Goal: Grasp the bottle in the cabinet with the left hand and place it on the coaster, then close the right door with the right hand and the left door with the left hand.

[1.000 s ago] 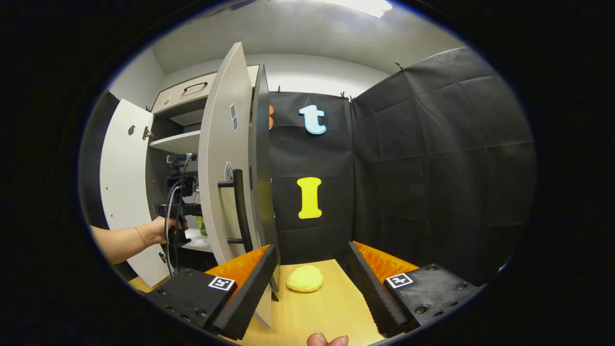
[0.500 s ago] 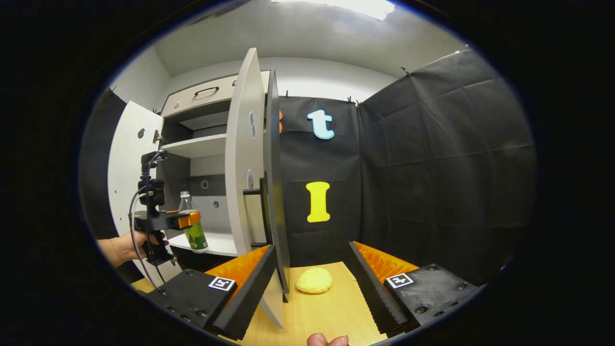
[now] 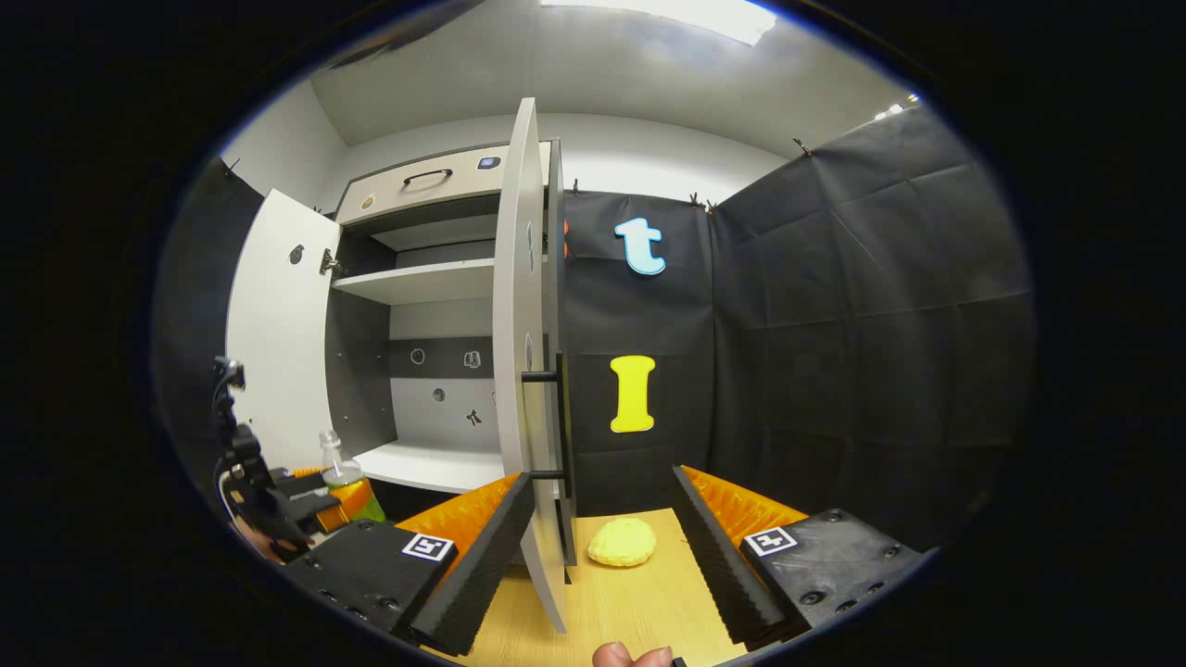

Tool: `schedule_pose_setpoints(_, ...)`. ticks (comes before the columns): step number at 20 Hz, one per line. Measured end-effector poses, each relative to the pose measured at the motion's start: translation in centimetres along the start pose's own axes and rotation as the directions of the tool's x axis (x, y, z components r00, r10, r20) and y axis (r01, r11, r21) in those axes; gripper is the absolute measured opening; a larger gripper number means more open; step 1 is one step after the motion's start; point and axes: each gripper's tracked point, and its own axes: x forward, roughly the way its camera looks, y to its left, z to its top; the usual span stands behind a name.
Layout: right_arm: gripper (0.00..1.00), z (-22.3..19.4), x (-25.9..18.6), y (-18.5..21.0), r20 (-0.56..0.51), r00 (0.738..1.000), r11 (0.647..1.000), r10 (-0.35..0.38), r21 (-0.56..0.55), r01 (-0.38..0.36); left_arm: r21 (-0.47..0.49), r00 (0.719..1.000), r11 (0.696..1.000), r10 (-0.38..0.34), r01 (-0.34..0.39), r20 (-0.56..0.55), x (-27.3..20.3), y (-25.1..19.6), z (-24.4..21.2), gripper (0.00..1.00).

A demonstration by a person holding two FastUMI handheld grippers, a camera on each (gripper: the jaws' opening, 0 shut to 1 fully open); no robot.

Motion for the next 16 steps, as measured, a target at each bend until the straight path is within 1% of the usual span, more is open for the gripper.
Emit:
schedule_pose_setpoints(4, 0.98, 0.1, -0.4, 0.6, -0.003, 1.0, 1.0, 0.005, -0.016, -0.005, -0.07, 0.999, 0.997, -0.047, 0.045, -0.026, -3.7, -2.4, -4.8, 0.79)
schedule_pose_setpoints(6, 0.98, 0.2, -0.5, 0.9, -0.003, 1.0, 1.0, 0.011, -0.012, -0.011, -0.035, 0.997, 0.997, -0.07, 0.069, -0.017, -5.1, -3.3, -6.7, 0.79)
schedule_pose_setpoints(8, 0.98, 0.5, -0.5, 1.0, -0.002, 1.0, 1.0, 0.011, -0.001, -0.011, 0.0, 0.996, 0.997, -0.083, 0.083, -0.04, -6.1, -3.8, -9.6, 0.79)
schedule_pose_setpoints(11, 0.98, 0.9, -0.7, 0.9, 0.005, 1.0, 1.0, 0.007, -0.007, -0.007, -0.036, 0.99, 0.994, -0.107, 0.104, -0.095, -7.6, -4.8, -14.1, 0.79)
schedule_pose_setpoints(14, 0.98, 1.4, -1.0, 0.6, 0.008, 1.0, 1.0, 0.0, -0.026, 0.001, -0.052, 0.983, 0.992, -0.118, 0.112, -0.138, -8.4, -5.4, -17.5, 0.79)
schedule_pose_setpoints(16, 0.98, 1.4, -1.2, 0.4, -0.007, 1.0, 1.0, -0.002, -0.012, 0.002, -0.065, 0.982, 0.99, -0.132, 0.124, -0.137, -8.6, -5.9, -18.8, 0.79)
